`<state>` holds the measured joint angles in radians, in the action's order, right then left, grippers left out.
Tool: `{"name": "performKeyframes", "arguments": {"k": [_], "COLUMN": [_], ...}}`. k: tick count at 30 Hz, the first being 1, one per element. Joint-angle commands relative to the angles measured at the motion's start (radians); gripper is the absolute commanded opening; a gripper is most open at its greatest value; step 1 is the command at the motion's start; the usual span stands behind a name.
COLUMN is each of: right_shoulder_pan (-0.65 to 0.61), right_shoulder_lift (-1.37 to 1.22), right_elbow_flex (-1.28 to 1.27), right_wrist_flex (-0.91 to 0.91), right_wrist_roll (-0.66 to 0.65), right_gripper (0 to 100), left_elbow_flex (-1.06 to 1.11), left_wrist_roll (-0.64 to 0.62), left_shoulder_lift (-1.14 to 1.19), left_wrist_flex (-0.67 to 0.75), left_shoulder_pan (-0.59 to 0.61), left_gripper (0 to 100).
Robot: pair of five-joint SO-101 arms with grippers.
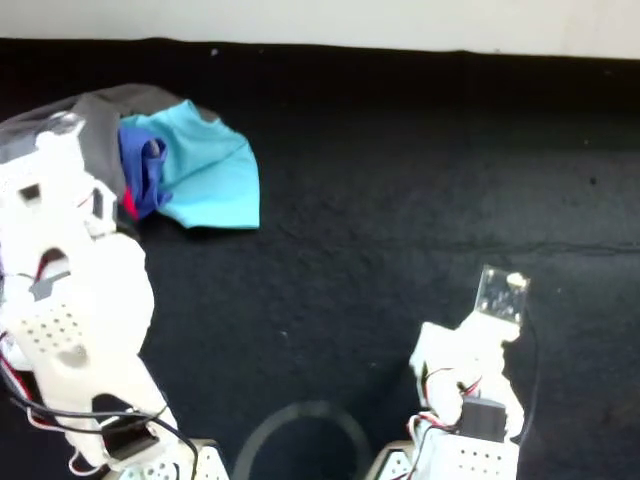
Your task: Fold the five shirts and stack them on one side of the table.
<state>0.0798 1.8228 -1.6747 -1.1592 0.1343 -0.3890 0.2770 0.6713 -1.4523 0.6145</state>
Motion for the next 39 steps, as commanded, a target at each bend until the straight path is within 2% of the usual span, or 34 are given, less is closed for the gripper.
{"name": "performKeyframes", "arguments": {"k": [1, 3, 5, 9, 14, 18, 22, 27, 34, 39], "right_shoulder_pan": [0.018, 0.027, 0.025, 0.025, 0.013, -0.108, -0.209, -0.354, -0.504, -0.607], "right_shoulder_lift": [0.004, 0.005, 0.007, 0.007, -0.004, -0.068, -0.4, -0.966, -1.6, -1.998], "right_elbow_flex": [-0.137, -0.137, -0.137, -0.134, 0.05, 0.263, 0.55, 1.015, 1.546, 1.934], "right_wrist_flex": [0.113, 0.173, 0.209, 0.289, 0.297, 0.292, 0.288, 0.139, 0.007, -0.116], "right_wrist_roll": [0.005, -0.009, -0.087, -0.23, -0.238, -0.241, -0.236, -0.235, -0.233, -0.233], "right_gripper": [13.4, 13.4, 13.4, 13.4, 13.4, 13.4, 13.4, 13.4, 13.4, 17.0], "left_elbow_flex": [0.053, 0.053, 0.053, 0.027, -0.062, -0.162, -0.28, -0.407, -0.472, -0.472], "left_wrist_roll": [0.008, 0.009, 0.018, 0.118, 0.178, 0.192, 0.186, 0.17, 0.066, 0.061], "left_shoulder_lift": [-0.047, -0.048, -0.056, -0.058, -0.058, -0.058, -0.058, -0.058, -0.059, -0.059], "left_wrist_flex": [0.055, 0.06, 0.057, 0.052, 0.02, -0.066, -0.178, -0.29, -0.31, -0.31], "left_shoulder_pan": [0.147, 0.232, 0.312, 0.453, 0.598, 0.634, 0.621, 0.564, 0.532, 0.538], "left_gripper": [28, 28, 28, 28, 28, 28, 28, 28, 28, 28]}}
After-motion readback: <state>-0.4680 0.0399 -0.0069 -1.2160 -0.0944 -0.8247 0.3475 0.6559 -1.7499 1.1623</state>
